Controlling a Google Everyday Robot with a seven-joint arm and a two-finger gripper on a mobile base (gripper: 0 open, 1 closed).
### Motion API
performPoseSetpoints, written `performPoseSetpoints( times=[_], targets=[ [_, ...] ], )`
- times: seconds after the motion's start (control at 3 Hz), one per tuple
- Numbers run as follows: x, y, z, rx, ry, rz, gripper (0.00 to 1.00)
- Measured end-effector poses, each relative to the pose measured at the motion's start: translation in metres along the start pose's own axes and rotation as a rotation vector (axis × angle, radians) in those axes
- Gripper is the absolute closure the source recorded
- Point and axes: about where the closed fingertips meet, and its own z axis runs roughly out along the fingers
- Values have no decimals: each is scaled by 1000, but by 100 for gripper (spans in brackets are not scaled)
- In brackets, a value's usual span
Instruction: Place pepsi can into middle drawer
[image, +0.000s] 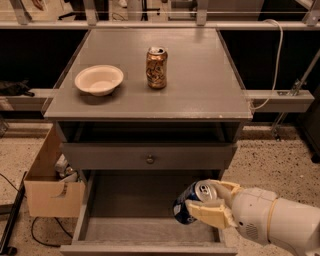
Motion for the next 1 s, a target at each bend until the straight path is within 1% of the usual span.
performPoseSetpoints(
  times=[0.33, 0.67, 1.0],
  targets=[
    [3, 7, 11, -16, 11, -22, 100],
    [15, 7, 40, -42, 23, -24, 100],
    [52, -8, 80, -58, 51, -32, 100]
  ],
)
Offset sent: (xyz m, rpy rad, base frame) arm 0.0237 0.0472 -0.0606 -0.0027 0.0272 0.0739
